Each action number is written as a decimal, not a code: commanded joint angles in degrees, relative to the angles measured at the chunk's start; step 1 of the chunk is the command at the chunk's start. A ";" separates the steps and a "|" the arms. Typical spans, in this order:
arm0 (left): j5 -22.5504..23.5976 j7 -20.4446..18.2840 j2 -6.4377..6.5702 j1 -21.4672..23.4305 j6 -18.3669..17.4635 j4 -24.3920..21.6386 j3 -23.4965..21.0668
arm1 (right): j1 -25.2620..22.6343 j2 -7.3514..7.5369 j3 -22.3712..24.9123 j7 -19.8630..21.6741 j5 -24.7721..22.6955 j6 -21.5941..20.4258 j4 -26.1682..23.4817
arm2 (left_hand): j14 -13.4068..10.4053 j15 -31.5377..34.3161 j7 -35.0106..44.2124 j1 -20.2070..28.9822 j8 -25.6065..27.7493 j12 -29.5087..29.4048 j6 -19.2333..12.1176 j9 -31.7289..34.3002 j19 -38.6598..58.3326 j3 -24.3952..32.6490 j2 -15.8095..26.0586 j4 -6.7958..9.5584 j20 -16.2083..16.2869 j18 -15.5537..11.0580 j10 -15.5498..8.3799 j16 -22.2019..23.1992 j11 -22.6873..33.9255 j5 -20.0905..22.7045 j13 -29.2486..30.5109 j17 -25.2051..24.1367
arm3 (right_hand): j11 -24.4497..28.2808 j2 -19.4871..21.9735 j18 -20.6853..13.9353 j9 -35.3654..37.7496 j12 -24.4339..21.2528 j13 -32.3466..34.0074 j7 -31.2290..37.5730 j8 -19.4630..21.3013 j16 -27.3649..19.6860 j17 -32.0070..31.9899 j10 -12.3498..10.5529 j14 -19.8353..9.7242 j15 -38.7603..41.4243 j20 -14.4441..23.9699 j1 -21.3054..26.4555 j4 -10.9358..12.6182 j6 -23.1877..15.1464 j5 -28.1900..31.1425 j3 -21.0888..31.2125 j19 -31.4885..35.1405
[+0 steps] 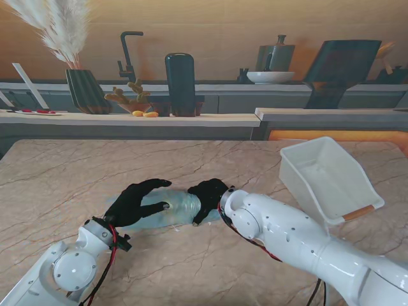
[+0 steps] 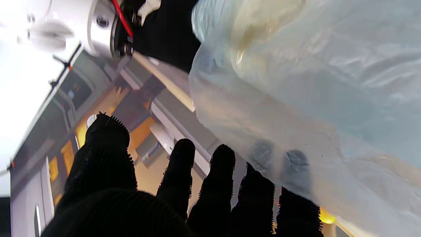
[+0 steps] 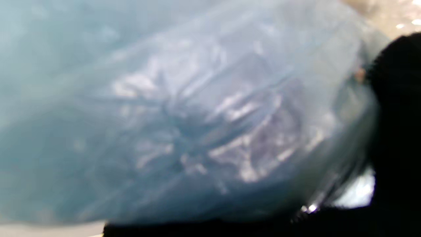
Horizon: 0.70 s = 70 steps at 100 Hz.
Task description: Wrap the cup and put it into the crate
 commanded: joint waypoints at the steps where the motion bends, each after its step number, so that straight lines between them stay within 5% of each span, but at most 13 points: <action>1: 0.35 3.91 -1.23 1.04 0.05 -0.29 0.07 | -3.50 1.64 1.57 -0.06 0.35 -0.36 -0.94 | 0.63 -0.40 -0.70 0.42 -0.53 -0.88 -1.03 1.70 -0.87 -0.43 0.56 1.55 -0.31 -1.50 0.78 -0.40 -1.34 1.63 0.77 0.52 | 1.91 7.74 -0.48 4.13 -0.26 3.80 11.42 -0.42 0.78 1.26 -1.14 -0.39 3.21 -0.32 25.23 -0.98 -11.76 12.51 26.24 3.65; 35: 2.51 23.13 -5.16 4.05 -1.24 -2.31 -0.89 | -15.27 4.78 21.72 -2.74 -2.84 -2.23 -15.98 | 1.34 0.57 -0.34 0.64 -0.31 -0.62 -0.96 4.40 0.81 -0.60 0.26 1.31 -0.53 -0.40 1.61 -0.28 -1.36 4.51 2.19 1.46 | 3.09 9.98 0.65 3.75 0.36 3.28 11.80 0.68 1.58 2.47 -0.26 0.93 4.93 -0.48 25.85 -2.64 -11.56 13.36 27.05 6.96; 52: 2.20 26.35 -5.94 5.41 -2.13 -1.94 -1.31 | -19.00 5.61 29.28 -2.84 -5.84 -0.72 -22.91 | 2.00 0.68 -0.21 0.61 -0.29 -0.71 -0.92 5.76 1.44 -0.73 -0.46 1.20 -0.84 0.87 2.06 -0.45 -1.58 5.63 3.19 2.08 | 3.29 9.92 0.84 3.29 0.70 2.82 11.68 1.10 1.97 2.42 0.07 1.17 5.42 -0.41 25.94 -2.62 -10.96 13.09 27.29 7.35; 70: 0.83 25.07 -5.89 5.49 -3.19 -1.77 -1.66 | -23.46 6.83 38.90 0.60 -10.09 2.85 -32.34 | 1.60 0.46 -0.62 0.48 -0.39 -0.72 -1.02 5.41 1.39 -0.64 -0.05 1.22 -1.36 0.46 1.90 -0.58 -2.03 5.25 2.78 1.60 | 3.34 10.16 0.74 2.96 0.80 2.36 11.53 1.34 2.13 2.48 -0.10 1.10 5.50 -0.34 25.95 -2.57 -10.94 12.76 27.12 7.60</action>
